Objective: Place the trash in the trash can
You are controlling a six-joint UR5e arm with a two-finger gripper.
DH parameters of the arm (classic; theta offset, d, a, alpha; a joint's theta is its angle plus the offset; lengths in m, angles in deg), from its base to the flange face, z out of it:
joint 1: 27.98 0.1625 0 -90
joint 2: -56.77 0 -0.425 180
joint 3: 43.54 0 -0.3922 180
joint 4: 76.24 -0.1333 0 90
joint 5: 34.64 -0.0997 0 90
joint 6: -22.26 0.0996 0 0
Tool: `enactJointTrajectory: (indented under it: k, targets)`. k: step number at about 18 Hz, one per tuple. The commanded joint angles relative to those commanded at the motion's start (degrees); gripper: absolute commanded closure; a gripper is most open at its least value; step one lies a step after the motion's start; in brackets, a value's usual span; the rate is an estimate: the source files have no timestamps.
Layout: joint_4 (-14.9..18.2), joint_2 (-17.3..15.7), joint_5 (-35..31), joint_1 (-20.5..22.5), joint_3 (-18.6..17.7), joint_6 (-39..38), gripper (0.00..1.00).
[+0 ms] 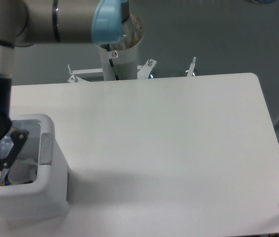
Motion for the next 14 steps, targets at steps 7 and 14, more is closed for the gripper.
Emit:
enactJointTrajectory:
  k: [7,14]
  targets:
    - [0.1,-1.4,-0.4,-0.4,-1.4,4.0,0.00]
    - [0.9,-5.6,-13.8,5.3,-5.7,4.7,0.00]
